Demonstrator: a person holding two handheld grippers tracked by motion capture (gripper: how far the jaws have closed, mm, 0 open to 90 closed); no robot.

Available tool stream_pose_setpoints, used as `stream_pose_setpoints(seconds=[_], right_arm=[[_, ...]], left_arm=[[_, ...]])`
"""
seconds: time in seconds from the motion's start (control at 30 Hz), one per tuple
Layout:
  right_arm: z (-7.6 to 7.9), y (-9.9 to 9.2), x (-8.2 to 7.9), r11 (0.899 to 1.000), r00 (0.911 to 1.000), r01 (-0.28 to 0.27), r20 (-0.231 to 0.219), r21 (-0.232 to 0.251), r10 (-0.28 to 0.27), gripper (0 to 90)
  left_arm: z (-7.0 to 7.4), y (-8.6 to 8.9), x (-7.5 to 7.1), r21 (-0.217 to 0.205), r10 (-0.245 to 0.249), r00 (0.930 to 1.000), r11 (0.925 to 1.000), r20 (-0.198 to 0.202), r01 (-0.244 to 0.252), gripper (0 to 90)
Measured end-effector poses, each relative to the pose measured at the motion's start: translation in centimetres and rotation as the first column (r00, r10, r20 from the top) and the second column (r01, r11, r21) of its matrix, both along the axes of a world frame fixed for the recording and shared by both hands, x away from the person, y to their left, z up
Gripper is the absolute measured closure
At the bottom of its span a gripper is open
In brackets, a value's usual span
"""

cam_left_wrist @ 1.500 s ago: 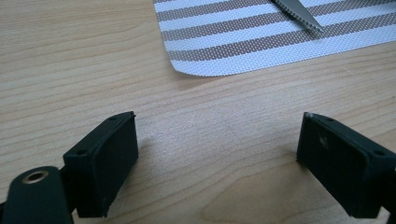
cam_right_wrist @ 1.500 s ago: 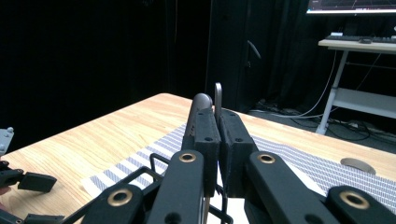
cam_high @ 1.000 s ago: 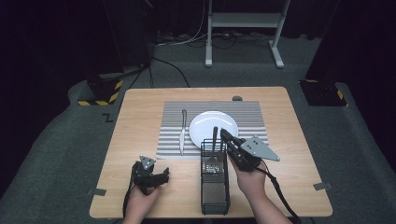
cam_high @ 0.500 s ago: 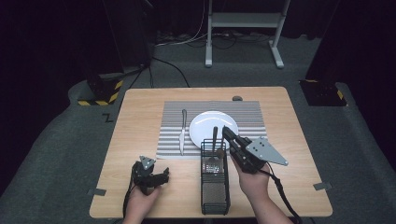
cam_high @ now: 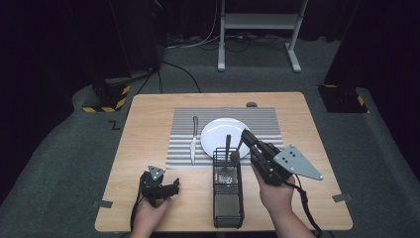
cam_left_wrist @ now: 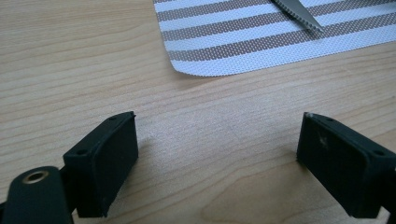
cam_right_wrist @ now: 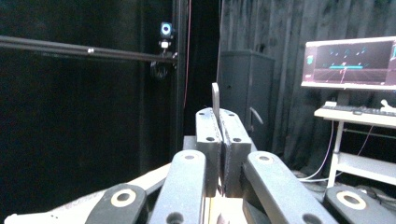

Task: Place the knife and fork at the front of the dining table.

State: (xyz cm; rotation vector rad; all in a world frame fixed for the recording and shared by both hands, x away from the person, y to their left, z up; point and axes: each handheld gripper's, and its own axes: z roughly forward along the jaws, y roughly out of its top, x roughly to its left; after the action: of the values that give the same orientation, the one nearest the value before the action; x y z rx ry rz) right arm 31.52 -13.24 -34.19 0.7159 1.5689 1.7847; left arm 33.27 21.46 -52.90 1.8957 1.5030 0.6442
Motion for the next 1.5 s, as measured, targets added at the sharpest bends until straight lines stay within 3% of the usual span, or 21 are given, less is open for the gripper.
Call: stream_pose_setpoints(seconds=[0.2,0.4,0.73,0.97,1.3,1.5], right_arm=[[0.8,-1.6,-0.2,0.999,0.9988,0.044,0.021,0.021,-0.044,88.2],[0.4,-3.2,0.1,0.995,0.9952,0.097,0.017,0.009,-0.097,88.2],[-3.1,-5.2,1.8,0.985,0.9839,0.162,-0.067,-0.056,-0.165,88.2],[-5.1,-5.9,2.9,0.977,0.9742,0.193,-0.1,-0.091,-0.202,88.2],[-7.6,-6.1,4.7,0.968,0.9613,0.215,-0.146,-0.132,-0.233,88.2],[-8.9,-5.9,5.7,0.968,0.9561,0.209,-0.179,-0.138,-0.232,88.3]], left_arm=[[0.0,0.0,0.0,0.0,0.0,1.0,1.0,0.0,0.0,12.5],[0.0,0.0,0.0,0.001,0.0,1.0,1.0,0.0,0.0,12.4],[0.0,0.0,0.0,0.003,-0.001,1.0,1.0,0.0,0.001,12.5],[0.0,0.0,0.0,0.003,-0.002,1.0,1.0,0.0,0.002,12.6],[0.0,0.0,0.0,0.002,-0.002,1.0,1.0,0.0,0.002,12.6],[0.0,0.0,0.0,0.0,-0.001,1.0,1.0,0.003,0.001,12.3]])
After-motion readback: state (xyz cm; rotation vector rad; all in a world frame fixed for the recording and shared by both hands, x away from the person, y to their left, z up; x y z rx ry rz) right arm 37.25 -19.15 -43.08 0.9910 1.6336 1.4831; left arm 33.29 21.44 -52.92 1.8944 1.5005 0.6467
